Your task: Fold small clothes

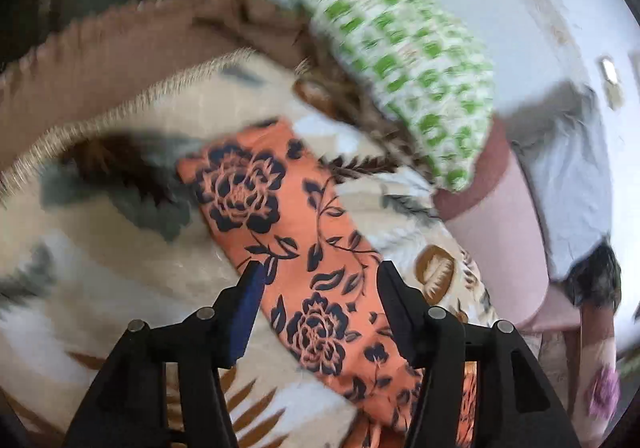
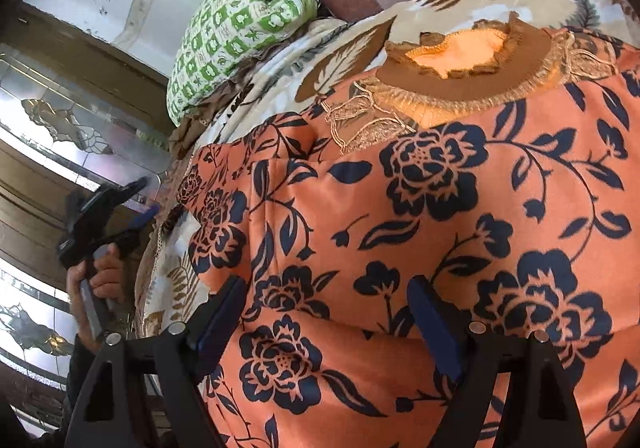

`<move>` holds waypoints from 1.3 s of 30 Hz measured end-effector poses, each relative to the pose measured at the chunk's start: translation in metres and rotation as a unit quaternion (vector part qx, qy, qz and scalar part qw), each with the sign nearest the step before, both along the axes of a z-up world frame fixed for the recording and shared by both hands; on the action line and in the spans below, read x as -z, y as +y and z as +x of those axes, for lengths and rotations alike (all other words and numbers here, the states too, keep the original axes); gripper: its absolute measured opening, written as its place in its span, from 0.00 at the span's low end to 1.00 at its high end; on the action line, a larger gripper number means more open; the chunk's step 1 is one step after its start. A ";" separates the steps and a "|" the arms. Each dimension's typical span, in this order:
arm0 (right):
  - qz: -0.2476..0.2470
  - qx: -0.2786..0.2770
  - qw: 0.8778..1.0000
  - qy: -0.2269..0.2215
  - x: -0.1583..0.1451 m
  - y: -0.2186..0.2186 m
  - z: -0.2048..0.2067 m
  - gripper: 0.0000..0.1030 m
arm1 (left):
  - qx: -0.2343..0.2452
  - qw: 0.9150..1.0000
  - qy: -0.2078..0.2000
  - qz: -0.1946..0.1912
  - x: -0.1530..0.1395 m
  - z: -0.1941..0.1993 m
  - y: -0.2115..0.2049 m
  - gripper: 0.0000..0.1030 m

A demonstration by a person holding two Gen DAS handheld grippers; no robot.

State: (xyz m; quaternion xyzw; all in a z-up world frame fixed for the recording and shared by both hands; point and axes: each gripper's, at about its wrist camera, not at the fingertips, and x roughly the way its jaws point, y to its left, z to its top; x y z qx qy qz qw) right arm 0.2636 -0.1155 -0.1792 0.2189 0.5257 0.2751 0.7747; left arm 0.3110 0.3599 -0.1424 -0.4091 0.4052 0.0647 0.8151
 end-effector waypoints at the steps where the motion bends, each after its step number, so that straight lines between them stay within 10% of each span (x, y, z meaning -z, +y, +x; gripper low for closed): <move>1: 0.003 0.004 1.000 0.000 -0.001 -0.003 -0.001 0.82 | -0.019 1.000 0.003 0.003 0.007 0.004 0.005 0.57; 7: 0.012 0.015 1.000 0.001 0.003 -0.015 0.003 0.82 | -0.071 0.996 0.044 -0.035 0.043 0.012 0.029 0.52; 13: 0.011 0.013 1.000 0.002 0.010 -0.015 0.003 0.82 | -0.094 0.994 0.060 -0.020 0.051 0.015 0.042 0.04; 18: 0.003 0.014 1.000 0.003 0.009 -0.015 0.004 0.82 | -0.128 0.990 0.037 0.044 0.017 -0.008 0.051 0.03; 24: 0.009 0.011 1.000 -0.003 -0.001 -0.001 0.012 0.82 | -0.178 0.962 -0.058 0.199 -0.076 -0.066 0.062 0.03; 33: 0.142 -0.016 0.980 0.136 0.043 0.076 0.065 0.83 | -0.177 0.960 -0.041 0.213 -0.089 -0.071 0.096 0.04; 39: 0.174 -0.010 0.982 0.071 0.012 0.076 0.071 0.86 | -0.164 0.952 -0.083 0.245 -0.135 -0.087 0.096 0.04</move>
